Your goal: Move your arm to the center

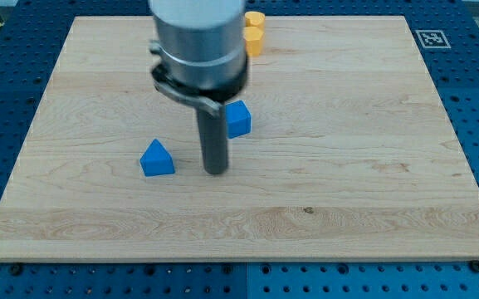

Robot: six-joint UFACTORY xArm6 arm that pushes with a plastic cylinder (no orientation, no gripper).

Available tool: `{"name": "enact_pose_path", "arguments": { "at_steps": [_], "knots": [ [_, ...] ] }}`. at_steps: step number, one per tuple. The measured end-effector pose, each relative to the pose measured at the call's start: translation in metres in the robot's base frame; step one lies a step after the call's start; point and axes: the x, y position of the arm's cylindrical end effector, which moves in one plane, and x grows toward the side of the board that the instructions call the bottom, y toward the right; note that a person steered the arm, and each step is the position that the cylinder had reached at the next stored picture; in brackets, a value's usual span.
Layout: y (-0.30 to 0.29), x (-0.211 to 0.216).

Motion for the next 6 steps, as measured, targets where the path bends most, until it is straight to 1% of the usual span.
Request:
{"name": "enact_pose_path", "arguments": {
  "at_steps": [1,2,3,4,5,6],
  "knots": [
    [-0.037,0.005],
    [-0.126,-0.043],
    [-0.144,-0.058],
    [-0.045,-0.004],
    [0.053,-0.012],
    [0.048,-0.091]
  ]
}}
